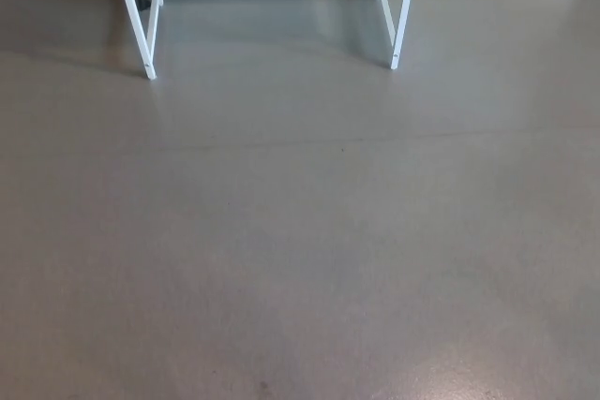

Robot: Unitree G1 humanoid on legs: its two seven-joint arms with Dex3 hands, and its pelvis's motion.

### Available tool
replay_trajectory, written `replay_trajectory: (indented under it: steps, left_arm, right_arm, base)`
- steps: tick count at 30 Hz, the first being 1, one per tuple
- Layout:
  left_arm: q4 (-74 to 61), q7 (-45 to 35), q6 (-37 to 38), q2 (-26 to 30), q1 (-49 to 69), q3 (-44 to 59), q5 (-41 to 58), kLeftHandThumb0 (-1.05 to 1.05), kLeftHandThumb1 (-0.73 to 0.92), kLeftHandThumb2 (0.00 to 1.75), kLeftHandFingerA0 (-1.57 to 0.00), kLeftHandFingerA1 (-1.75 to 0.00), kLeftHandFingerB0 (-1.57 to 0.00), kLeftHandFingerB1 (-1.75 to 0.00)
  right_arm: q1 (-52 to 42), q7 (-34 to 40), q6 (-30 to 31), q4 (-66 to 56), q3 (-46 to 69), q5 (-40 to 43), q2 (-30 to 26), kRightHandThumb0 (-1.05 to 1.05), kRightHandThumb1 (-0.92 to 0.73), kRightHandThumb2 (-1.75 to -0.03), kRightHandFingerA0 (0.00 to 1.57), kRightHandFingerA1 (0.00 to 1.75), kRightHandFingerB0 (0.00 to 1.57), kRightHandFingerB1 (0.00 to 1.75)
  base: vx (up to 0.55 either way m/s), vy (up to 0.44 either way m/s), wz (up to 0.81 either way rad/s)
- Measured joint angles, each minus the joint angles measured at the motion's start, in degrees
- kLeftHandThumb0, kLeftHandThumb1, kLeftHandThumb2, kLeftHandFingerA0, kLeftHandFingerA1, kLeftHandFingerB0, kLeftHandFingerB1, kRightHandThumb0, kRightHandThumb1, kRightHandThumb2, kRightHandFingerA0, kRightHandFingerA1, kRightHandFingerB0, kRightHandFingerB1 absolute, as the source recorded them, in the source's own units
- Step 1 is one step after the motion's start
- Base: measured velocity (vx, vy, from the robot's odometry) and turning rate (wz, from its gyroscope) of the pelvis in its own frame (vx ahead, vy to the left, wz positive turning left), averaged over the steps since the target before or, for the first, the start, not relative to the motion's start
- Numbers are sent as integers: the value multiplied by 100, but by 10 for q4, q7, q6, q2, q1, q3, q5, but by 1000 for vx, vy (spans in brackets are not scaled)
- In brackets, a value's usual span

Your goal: The robot walk towards a table in front and uses its left hand to pickup a tennis ball on the left side and put it in a container on the right hand side

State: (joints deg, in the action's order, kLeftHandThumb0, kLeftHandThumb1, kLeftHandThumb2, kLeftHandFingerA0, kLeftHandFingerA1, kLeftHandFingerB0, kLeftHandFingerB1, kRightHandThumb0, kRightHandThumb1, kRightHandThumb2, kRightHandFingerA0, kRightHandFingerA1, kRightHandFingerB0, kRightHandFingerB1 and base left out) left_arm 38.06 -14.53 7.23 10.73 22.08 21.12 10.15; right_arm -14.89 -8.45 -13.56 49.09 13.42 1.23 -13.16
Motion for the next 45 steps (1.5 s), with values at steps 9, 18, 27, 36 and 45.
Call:
replay_trajectory:
  steps: [9,18,27,36,45]
  left_arm:
    - [-13,-13,4,-1,1,-1,7,-26,53,56,-46,-38,-32,-32]
    - [-5,-19,6,1,-6,-2,14,-21,36,85,-37,-59,-19,-49]
    - [-10,-24,5,8,-2,-1,16,-26,52,56,-48,-39,-33,-32]
    - [-34,-20,3,8,2,-4,16,-26,53,56,-49,-40,-35,-33]
    - [-41,-17,-2,3,-3,-15,16,-27,55,56,-50,-41,-35,-33]
  right_arm:
    - [3,-9,-24,9,2,7,0,-62,-48,-56,69,55,49,40]
    - [7,-10,-36,15,-2,8,-7,-64,-47,-55,69,56,49,41]
    - [-4,-11,-43,4,-12,8,-1,-63,-47,-55,71,57,48,41]
    - [-3,-11,-46,11,-15,10,-1,-63,-48,-55,72,59,49,44]
    - [-2,-8,-54,3,-16,11,-7,-65,-49,-56,69,57,48,41]
  base:
    - [0,0,0]
    - [5,-9,4]
    - [56,214,-7]
    - [226,11,7]
    - [315,-158,21]
